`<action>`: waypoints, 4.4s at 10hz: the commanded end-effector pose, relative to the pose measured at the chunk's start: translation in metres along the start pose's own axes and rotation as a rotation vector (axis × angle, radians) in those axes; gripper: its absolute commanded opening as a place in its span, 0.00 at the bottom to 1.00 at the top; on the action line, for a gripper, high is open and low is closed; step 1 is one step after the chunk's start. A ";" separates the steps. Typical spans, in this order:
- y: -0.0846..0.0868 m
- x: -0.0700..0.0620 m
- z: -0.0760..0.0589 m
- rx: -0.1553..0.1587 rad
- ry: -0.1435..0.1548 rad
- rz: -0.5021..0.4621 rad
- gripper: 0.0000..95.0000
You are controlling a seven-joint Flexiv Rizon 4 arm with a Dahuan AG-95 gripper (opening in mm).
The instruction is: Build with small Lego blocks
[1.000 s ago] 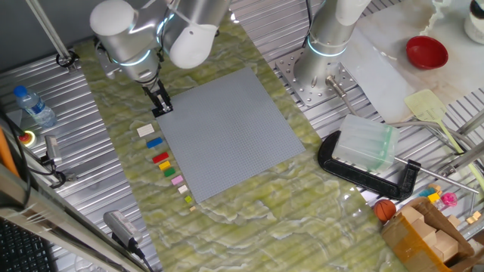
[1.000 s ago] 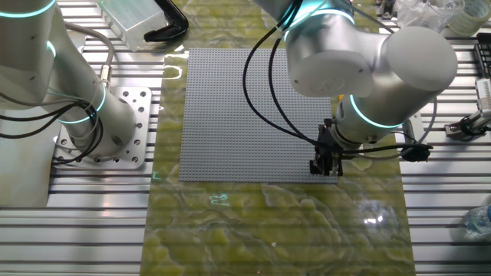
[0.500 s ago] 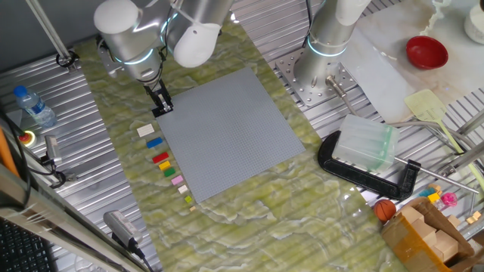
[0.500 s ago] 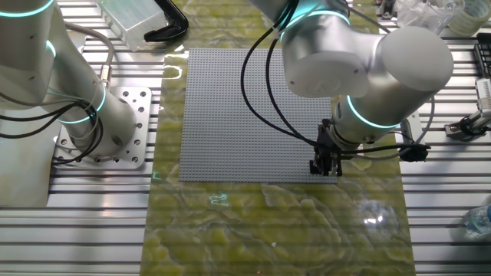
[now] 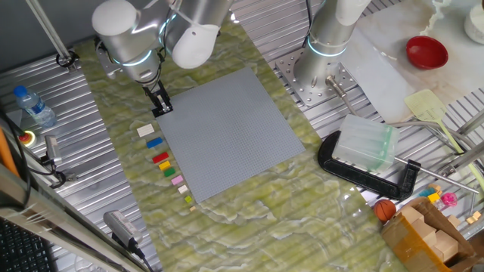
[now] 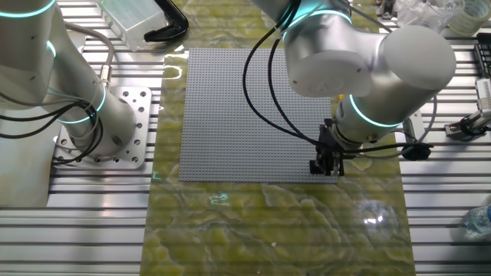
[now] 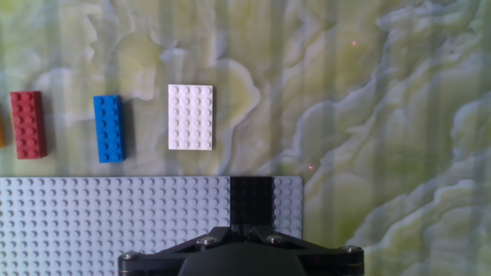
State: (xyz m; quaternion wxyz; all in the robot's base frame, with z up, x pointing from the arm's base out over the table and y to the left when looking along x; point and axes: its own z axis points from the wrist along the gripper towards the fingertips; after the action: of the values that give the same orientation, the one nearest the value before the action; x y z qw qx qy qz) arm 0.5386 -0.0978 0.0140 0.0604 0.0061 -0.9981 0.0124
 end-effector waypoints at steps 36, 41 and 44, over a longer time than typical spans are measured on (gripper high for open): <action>-0.007 0.009 0.072 0.008 0.075 -0.053 0.00; -0.007 0.010 0.066 0.002 0.075 -0.053 0.00; -0.008 0.015 0.033 -0.002 0.093 -0.060 0.00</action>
State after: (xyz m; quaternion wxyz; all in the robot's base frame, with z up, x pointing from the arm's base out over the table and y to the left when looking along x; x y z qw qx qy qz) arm 0.5274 -0.1068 0.0145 0.1084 0.0356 -0.9934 0.0095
